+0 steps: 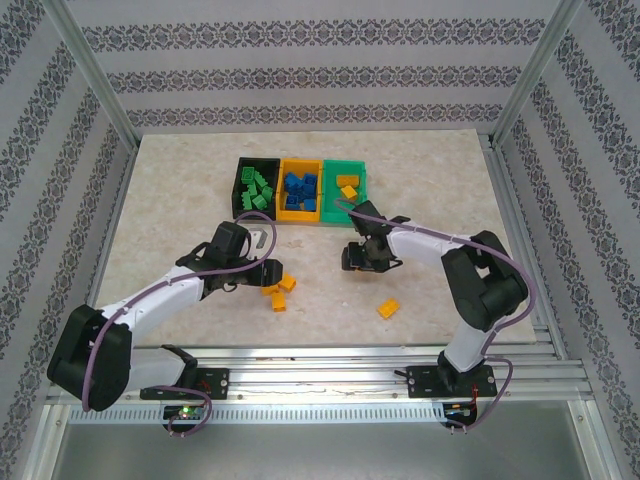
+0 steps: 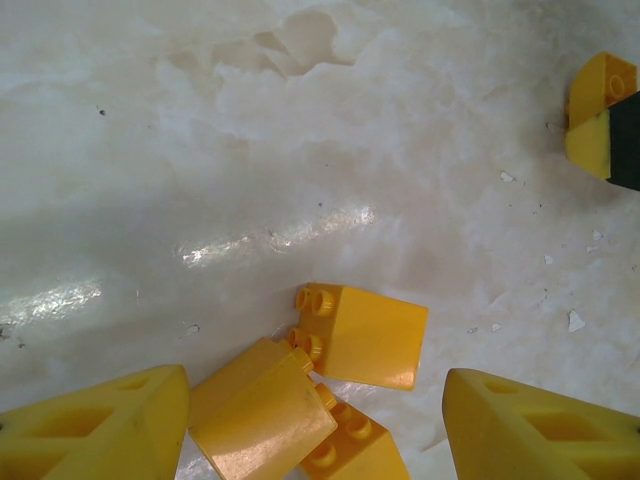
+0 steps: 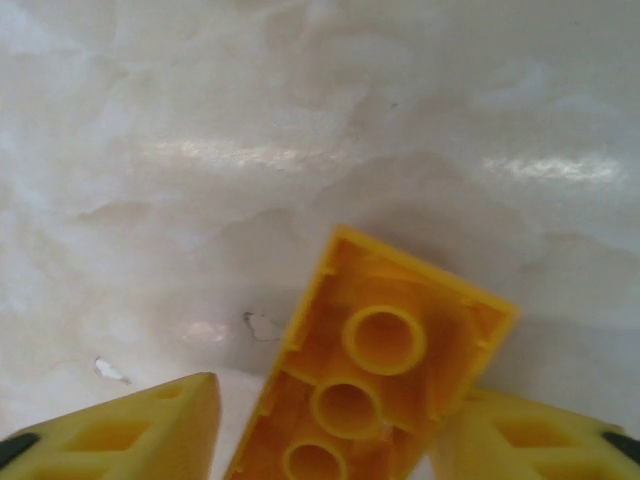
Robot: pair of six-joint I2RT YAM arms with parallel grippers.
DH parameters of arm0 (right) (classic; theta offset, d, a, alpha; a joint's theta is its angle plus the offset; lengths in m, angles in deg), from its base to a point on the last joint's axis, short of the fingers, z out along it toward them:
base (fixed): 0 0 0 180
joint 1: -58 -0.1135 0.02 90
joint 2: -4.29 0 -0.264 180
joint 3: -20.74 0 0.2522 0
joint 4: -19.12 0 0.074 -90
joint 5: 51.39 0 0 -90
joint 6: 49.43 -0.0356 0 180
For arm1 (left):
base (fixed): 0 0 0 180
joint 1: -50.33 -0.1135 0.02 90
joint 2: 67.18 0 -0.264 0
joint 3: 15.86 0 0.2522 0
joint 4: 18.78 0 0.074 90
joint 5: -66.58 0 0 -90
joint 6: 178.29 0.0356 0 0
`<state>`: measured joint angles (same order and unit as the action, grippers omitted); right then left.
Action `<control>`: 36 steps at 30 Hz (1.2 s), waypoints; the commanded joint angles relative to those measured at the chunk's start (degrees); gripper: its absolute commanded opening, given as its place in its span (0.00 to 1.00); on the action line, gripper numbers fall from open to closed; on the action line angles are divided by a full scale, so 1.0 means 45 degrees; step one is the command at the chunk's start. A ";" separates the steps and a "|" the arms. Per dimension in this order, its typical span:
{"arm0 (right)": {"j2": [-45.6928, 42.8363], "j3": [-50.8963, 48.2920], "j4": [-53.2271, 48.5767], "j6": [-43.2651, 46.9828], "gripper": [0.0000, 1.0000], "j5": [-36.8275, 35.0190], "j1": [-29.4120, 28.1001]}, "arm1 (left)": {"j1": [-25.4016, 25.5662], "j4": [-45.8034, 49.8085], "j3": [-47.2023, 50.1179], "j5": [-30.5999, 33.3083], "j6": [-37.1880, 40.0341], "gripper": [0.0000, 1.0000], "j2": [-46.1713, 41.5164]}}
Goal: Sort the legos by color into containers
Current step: Pick up the lego from the center of the table, then place the lego in the container, then pick up the lego from the middle-left of the table.
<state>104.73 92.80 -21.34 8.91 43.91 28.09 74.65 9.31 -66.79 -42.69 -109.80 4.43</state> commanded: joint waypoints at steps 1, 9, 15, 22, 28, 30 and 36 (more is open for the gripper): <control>0.0379 0.0686 0.0670 0.0728 0.44 -0.1315 -0.0157 | 0.0113 -0.0146 0.0166 -0.0050 -0.0188 0.67 -0.0085; -0.0062 0.1212 0.0482 0.1465 0.25 -0.1238 -0.0041 | 0.0109 0.0205 0.0230 -0.0264 -0.0216 0.67 0.0260; 0.0369 0.3744 0.0091 0.2317 0.26 -0.0565 0.0668 | 0.0221 0.1305 -0.0106 -0.0175 -0.0150 0.68 0.0604; 0.2644 0.7308 -0.0547 0.2927 0.53 -0.0385 0.1628 | 0.0603 0.1999 -0.0532 0.0013 -0.0106 0.68 0.1387; 0.2581 0.7290 -0.0516 0.3071 0.62 -0.0175 0.1554 | 0.0759 0.2392 -0.1080 0.0513 -0.0003 0.70 0.2312; 0.2079 0.6573 -0.0305 0.3087 0.62 -0.0104 0.1509 | 0.0778 0.2402 -0.1272 0.0701 0.0025 0.70 0.2511; 0.0036 0.4022 0.0316 0.3185 0.62 -0.0214 0.1298 | 0.0865 0.2685 -0.1832 0.1679 0.0031 0.68 0.3105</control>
<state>110.28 113.91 -21.41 21.96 42.78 34.50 77.77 18.59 -73.30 -38.87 -109.78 17.50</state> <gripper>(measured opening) 0.619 0.682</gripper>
